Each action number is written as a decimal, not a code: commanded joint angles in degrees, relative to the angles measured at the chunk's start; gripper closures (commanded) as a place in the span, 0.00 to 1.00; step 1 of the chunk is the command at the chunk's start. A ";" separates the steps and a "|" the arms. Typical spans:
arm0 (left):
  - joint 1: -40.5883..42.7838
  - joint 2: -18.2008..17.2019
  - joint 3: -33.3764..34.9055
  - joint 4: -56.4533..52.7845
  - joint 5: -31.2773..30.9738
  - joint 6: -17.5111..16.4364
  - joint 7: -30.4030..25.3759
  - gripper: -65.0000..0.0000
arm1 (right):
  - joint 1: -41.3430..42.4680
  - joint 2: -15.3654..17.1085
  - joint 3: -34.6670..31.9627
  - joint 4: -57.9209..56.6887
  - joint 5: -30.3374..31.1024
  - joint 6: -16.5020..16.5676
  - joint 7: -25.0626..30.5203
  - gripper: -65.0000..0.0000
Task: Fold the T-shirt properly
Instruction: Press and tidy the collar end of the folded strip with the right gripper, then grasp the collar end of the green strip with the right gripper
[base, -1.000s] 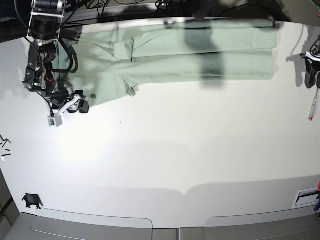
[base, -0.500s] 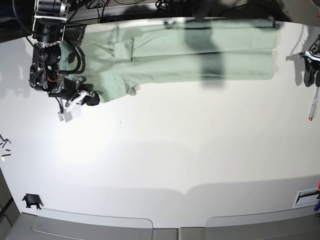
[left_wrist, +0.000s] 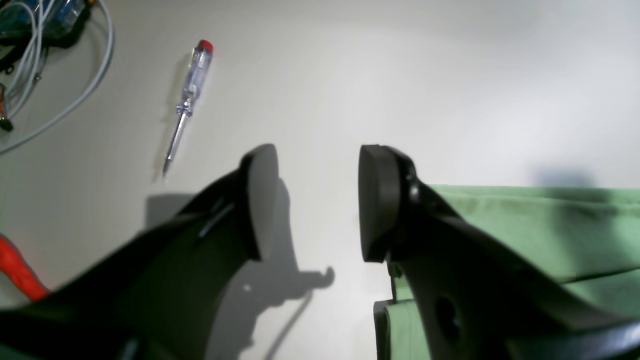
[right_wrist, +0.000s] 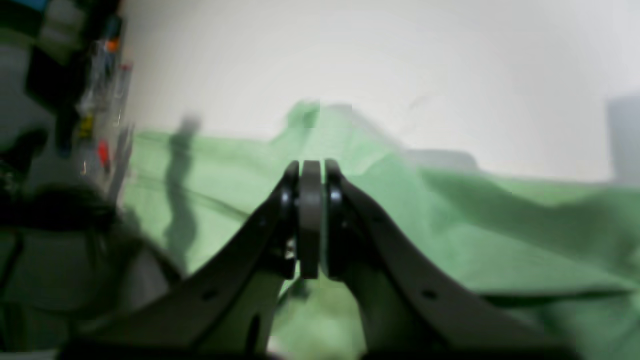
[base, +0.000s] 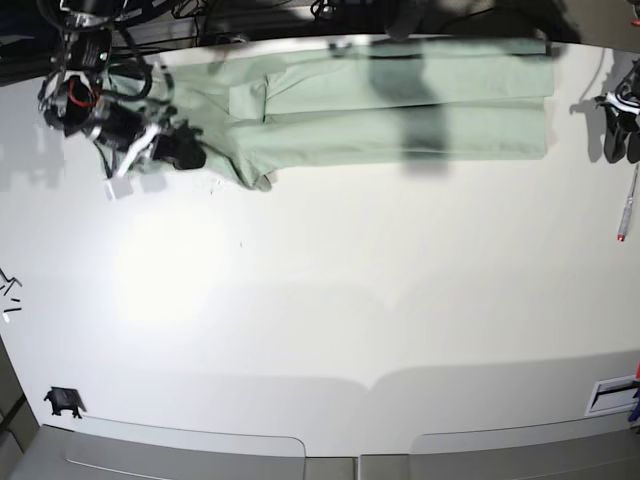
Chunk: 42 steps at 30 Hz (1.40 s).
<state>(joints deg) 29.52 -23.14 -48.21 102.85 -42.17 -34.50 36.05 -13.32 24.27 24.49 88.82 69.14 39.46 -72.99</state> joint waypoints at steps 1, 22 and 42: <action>0.15 -1.14 -0.46 0.85 -0.98 0.02 -1.33 0.63 | -1.40 0.31 0.42 2.67 2.03 0.54 0.46 1.00; 0.15 -0.98 -0.46 0.85 -0.96 0.02 -1.36 0.63 | -19.23 -1.29 0.42 16.98 7.04 0.54 -3.15 1.00; 0.20 9.70 -0.46 0.79 -0.96 0.87 -2.99 0.59 | -14.51 -1.68 6.14 28.70 9.49 0.54 1.38 0.57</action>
<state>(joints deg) 29.50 -12.62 -48.23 102.85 -42.17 -33.23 34.48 -28.01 21.82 30.15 116.71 76.84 39.68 -72.53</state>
